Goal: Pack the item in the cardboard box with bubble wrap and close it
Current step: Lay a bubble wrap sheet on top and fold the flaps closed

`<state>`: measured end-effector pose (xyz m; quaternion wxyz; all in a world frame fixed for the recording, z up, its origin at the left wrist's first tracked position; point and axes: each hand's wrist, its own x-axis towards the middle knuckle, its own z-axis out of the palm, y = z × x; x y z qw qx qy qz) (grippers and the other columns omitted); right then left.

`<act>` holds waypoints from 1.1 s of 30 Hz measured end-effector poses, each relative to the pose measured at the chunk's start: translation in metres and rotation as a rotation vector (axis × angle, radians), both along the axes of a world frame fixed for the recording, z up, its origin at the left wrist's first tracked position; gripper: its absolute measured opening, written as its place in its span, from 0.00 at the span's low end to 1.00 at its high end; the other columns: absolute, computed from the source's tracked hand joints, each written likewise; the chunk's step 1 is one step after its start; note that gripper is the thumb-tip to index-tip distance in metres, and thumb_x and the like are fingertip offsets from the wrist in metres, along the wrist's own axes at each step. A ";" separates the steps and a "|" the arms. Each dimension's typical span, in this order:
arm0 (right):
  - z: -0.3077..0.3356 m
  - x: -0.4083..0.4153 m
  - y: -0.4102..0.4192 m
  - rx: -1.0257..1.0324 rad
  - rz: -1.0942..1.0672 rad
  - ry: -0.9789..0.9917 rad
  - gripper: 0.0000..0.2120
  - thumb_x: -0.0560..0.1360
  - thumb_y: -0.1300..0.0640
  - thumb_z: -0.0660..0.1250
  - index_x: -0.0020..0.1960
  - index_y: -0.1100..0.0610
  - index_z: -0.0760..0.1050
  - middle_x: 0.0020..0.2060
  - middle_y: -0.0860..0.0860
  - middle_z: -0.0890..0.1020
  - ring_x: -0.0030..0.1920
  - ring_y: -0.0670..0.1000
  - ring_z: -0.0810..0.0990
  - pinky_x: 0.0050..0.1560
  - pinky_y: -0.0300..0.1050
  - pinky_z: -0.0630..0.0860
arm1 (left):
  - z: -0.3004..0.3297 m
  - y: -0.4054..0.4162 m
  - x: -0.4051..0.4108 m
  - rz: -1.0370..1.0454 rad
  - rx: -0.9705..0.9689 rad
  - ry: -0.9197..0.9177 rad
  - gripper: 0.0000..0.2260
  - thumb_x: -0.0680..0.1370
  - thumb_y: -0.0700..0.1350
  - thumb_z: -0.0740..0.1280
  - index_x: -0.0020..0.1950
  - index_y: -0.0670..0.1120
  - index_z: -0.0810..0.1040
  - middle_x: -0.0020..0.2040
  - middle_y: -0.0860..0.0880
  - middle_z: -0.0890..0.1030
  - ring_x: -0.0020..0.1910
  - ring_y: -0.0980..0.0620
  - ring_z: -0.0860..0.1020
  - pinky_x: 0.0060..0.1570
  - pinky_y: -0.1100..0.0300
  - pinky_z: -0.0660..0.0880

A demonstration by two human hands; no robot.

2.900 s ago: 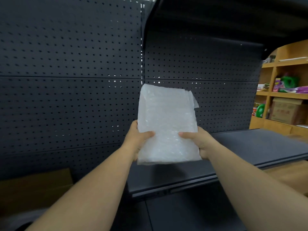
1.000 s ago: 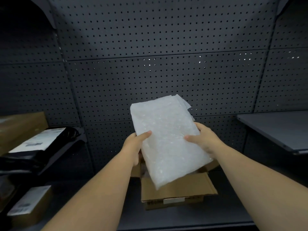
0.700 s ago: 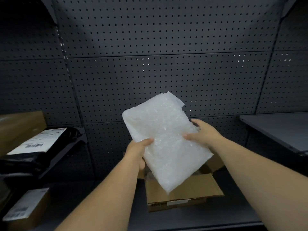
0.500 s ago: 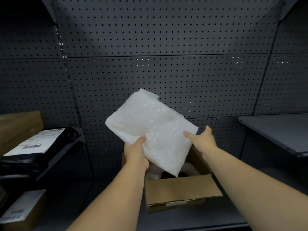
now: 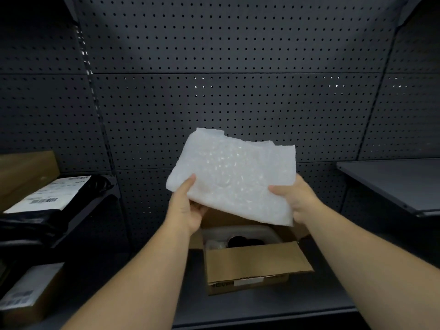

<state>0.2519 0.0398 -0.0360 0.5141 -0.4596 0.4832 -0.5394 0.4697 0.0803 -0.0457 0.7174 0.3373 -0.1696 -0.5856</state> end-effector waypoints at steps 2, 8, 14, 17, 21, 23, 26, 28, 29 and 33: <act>0.002 -0.014 0.001 -0.028 0.011 0.097 0.22 0.74 0.69 0.68 0.64 0.54 0.71 0.53 0.52 0.80 0.49 0.53 0.79 0.51 0.55 0.76 | 0.000 0.000 0.014 -0.027 0.035 -0.091 0.15 0.75 0.48 0.68 0.60 0.45 0.76 0.58 0.43 0.81 0.57 0.42 0.79 0.50 0.47 0.78; -0.009 -0.039 -0.010 -0.004 0.011 0.349 0.26 0.72 0.67 0.70 0.67 0.53 0.69 0.58 0.52 0.77 0.55 0.56 0.77 0.52 0.54 0.75 | -0.006 -0.009 0.034 -0.240 0.243 -0.460 0.21 0.74 0.58 0.67 0.57 0.42 0.77 0.53 0.43 0.82 0.52 0.42 0.80 0.44 0.50 0.78; -0.033 -0.038 -0.035 0.109 0.062 0.560 0.30 0.71 0.67 0.70 0.69 0.52 0.66 0.59 0.54 0.76 0.59 0.57 0.75 0.60 0.59 0.74 | -0.029 -0.035 0.016 -0.290 0.404 -0.777 0.19 0.72 0.53 0.72 0.56 0.42 0.78 0.51 0.43 0.83 0.50 0.43 0.81 0.52 0.47 0.77; -0.044 -0.039 -0.055 0.161 0.092 0.612 0.25 0.70 0.66 0.70 0.63 0.55 0.68 0.58 0.54 0.76 0.56 0.57 0.76 0.58 0.58 0.76 | -0.044 -0.050 0.006 -0.275 0.424 -0.798 0.16 0.73 0.49 0.72 0.56 0.42 0.77 0.52 0.42 0.82 0.50 0.42 0.80 0.55 0.45 0.76; -0.060 -0.046 -0.081 0.265 0.136 0.577 0.13 0.70 0.63 0.72 0.47 0.53 0.70 0.47 0.52 0.78 0.48 0.54 0.79 0.51 0.54 0.77 | -0.062 -0.076 -0.001 -0.340 0.500 -0.862 0.12 0.73 0.43 0.72 0.54 0.41 0.78 0.52 0.41 0.82 0.51 0.42 0.80 0.55 0.46 0.76; -0.070 -0.051 -0.097 0.307 0.193 0.554 0.11 0.72 0.64 0.71 0.45 0.53 0.71 0.46 0.53 0.79 0.49 0.56 0.79 0.53 0.54 0.77 | -0.071 -0.090 -0.005 -0.376 0.559 -0.887 0.12 0.72 0.41 0.73 0.53 0.40 0.78 0.51 0.41 0.82 0.50 0.42 0.81 0.57 0.46 0.76; -0.082 -0.051 -0.117 0.342 0.228 0.572 0.09 0.73 0.65 0.70 0.48 0.55 0.72 0.48 0.54 0.78 0.51 0.56 0.77 0.48 0.49 0.77 | -0.080 -0.104 -0.007 -0.397 0.629 -0.896 0.12 0.72 0.40 0.73 0.52 0.39 0.78 0.51 0.41 0.82 0.51 0.41 0.80 0.58 0.45 0.76; -0.090 -0.049 -0.131 0.362 0.248 0.618 0.12 0.73 0.64 0.70 0.53 0.58 0.72 0.51 0.55 0.79 0.52 0.56 0.78 0.45 0.47 0.77 | -0.085 -0.115 -0.009 -0.375 0.639 -0.894 0.12 0.72 0.38 0.73 0.54 0.38 0.77 0.53 0.40 0.81 0.53 0.40 0.79 0.58 0.46 0.75; -0.095 -0.047 -0.138 0.366 0.260 0.644 0.14 0.72 0.64 0.71 0.57 0.60 0.73 0.53 0.56 0.79 0.53 0.57 0.78 0.49 0.50 0.78 | -0.088 -0.119 -0.010 -0.362 0.638 -0.902 0.12 0.73 0.38 0.72 0.55 0.38 0.76 0.53 0.40 0.80 0.53 0.40 0.79 0.57 0.47 0.75; -0.115 -0.038 -0.162 0.331 0.247 0.742 0.21 0.70 0.62 0.72 0.62 0.61 0.73 0.54 0.59 0.80 0.54 0.60 0.79 0.58 0.57 0.78 | -0.102 -0.134 -0.011 -0.311 0.631 -0.946 0.11 0.75 0.36 0.69 0.57 0.37 0.76 0.51 0.41 0.79 0.53 0.42 0.76 0.56 0.50 0.73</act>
